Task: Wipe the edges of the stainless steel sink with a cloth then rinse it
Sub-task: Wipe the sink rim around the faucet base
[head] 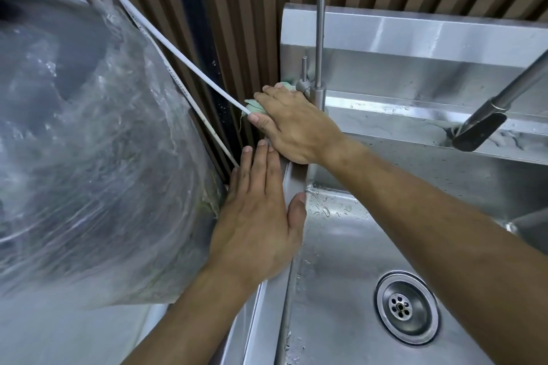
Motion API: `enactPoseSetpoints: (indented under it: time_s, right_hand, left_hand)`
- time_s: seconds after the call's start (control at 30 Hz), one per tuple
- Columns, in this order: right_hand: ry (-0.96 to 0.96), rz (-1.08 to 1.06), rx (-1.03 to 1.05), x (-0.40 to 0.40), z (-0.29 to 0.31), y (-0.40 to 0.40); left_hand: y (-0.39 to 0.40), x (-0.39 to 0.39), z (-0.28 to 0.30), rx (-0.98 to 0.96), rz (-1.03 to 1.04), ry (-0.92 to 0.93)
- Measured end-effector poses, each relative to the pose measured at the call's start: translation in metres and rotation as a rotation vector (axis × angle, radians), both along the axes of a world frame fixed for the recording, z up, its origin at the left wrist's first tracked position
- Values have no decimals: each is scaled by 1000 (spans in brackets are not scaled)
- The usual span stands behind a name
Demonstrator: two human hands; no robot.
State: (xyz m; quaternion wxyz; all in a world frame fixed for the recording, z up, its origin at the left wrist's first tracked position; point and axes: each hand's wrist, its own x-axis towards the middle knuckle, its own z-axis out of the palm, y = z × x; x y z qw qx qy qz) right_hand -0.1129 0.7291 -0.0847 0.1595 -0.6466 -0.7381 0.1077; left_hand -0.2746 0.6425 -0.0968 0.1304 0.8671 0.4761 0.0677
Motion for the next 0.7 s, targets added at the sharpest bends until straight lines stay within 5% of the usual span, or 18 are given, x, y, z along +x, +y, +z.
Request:
enactPoseSetpoints:
  time_s: [0.33,0.7]
  right_hand:
    - [11,-100,-43,-10,1,17]
    - [-7,37,-52,4,1,2]
  left_hand:
    - [-7,-5,1,31,-78,53]
    - [-20,-26,6,-18,-137,32]
